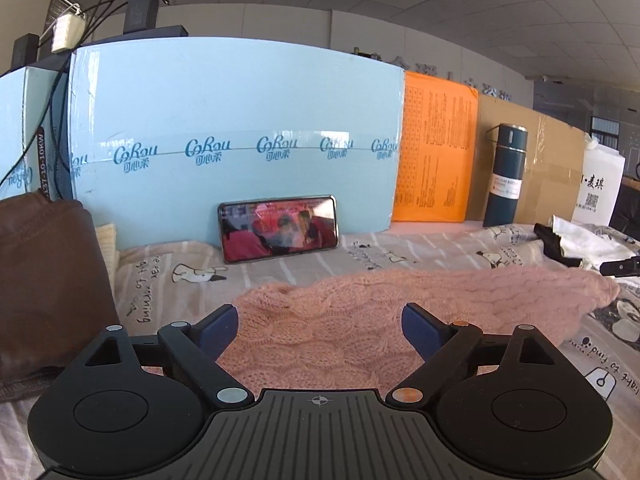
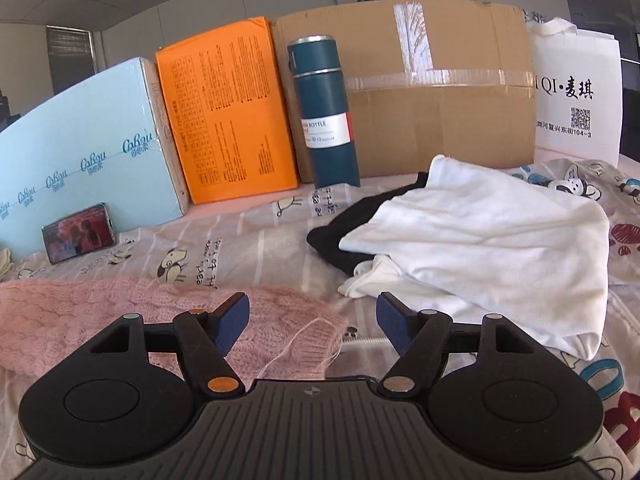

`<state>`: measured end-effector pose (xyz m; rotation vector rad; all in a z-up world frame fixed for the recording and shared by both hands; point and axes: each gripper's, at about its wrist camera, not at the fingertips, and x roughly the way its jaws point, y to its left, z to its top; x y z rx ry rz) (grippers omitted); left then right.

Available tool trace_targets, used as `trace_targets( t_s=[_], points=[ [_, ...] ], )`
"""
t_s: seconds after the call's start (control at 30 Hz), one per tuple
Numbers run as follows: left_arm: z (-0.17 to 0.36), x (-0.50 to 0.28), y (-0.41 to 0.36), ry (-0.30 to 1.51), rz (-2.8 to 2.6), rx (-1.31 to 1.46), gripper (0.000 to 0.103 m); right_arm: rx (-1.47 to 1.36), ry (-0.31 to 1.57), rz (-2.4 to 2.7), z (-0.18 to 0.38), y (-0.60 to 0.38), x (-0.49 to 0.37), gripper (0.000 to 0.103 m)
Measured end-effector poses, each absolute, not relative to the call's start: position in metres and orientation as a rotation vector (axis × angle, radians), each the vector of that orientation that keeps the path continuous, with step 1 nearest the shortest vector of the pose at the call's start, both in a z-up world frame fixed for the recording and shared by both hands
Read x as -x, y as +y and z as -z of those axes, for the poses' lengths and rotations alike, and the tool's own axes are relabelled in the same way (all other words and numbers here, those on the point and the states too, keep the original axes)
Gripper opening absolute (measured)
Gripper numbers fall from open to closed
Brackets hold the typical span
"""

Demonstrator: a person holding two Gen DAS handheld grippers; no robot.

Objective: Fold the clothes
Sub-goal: 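Grasp the sweater edge near the white shirt with the right tool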

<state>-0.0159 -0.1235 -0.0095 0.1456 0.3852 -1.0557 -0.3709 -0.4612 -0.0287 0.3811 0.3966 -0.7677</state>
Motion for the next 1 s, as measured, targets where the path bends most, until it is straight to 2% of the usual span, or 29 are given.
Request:
trace_targets(
  t_s=[0.03,0.1,0.17,0.23,0.67,1.0],
  points=[
    [0.011,0.016,-0.123,0.391,1.055,-0.145,0.091,-0.39,0.415,0.765,0.031,-0.462,0.368,0.05],
    [0.014,0.016,-0.123,0.402,1.055,-0.145,0.091,-0.402,0.445,0.748,0.036,-0.462,0.362,0.033],
    [0.016,0.015,-0.123,0.413,1.056,-0.14,0.091,-0.407,0.467,0.721,0.039,-0.461,0.358,0.027],
    [0.017,0.014,-0.123,0.424,1.06,-0.128,0.091,-0.4,0.473,0.694,0.037,-0.459,0.355,0.016],
    [0.023,0.008,-0.121,0.443,1.058,-0.098,0.091,-0.196,0.264,0.721,-0.043,-0.459,0.311,0.01],
    [0.023,0.007,-0.12,0.445,1.07,-0.087,0.091,-0.328,0.495,0.859,0.017,-0.482,0.318,0.01]
  ],
)
